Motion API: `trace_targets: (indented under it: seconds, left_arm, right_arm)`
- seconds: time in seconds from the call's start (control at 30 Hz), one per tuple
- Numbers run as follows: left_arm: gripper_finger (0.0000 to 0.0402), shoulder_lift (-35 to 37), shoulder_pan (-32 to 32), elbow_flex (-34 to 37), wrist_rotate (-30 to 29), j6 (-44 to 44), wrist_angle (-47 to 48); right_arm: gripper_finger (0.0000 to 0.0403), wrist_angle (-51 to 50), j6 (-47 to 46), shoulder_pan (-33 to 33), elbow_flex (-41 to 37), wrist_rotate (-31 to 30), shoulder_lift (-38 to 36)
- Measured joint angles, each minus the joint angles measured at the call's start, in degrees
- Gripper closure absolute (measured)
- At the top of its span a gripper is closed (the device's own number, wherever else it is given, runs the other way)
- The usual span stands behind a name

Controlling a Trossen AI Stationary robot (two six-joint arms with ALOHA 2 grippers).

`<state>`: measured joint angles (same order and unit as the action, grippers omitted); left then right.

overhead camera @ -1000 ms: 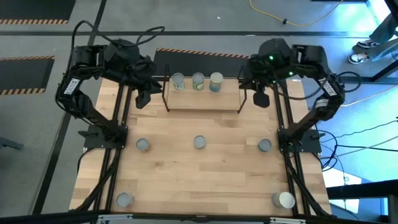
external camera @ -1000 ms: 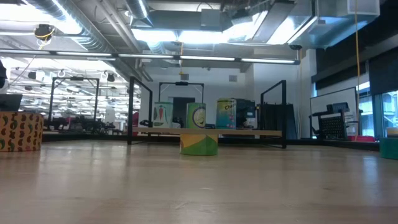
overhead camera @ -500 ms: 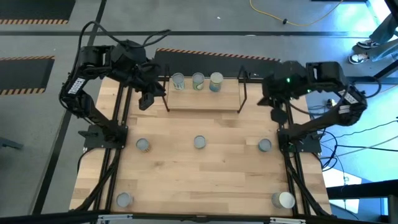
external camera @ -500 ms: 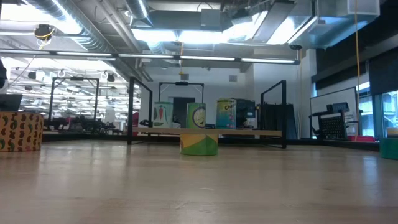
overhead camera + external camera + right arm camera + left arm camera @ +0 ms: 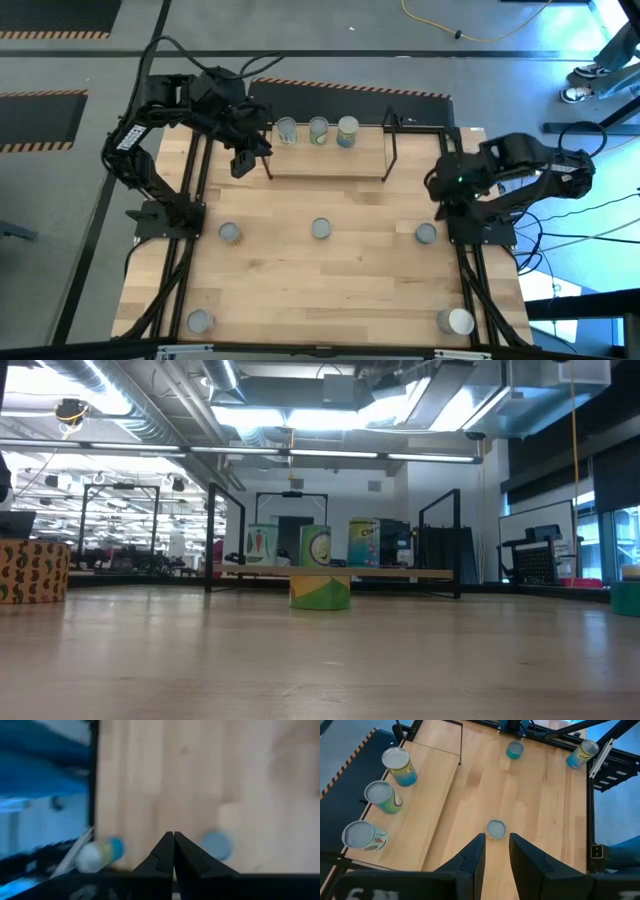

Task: Pick and place cans onto a shelf
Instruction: Put the light blue can on the shelf aligned with the other light blue can

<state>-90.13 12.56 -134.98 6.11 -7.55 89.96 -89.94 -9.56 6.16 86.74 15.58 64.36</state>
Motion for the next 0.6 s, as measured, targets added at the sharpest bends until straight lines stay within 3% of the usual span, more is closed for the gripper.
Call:
trace_targets:
  seconds: [0.1, 0.27, 0.6]
  left_arm:
    - [0.0321, -0.4, 0.0, -0.1, 0.0, 0.0, 0.0]
    - [0.0321, -1.2, 0.0, 0.0, 0.0, -2.5, 0.0]
    - [0.0321, -2.5, 0.0, 0.0, 1.0, -2.6, 0.0]
  right_arm:
    - [0.0393, 0.0, -1.0, 1.3, -3.4, 5.0, -0.5]
    - [0.0391, 0.0, -4.4, 1.7, -7.9, 5.6, -0.4]
    - [0.0339, 0.0, -9.7, 4.2, -13.5, 15.3, -0.6]
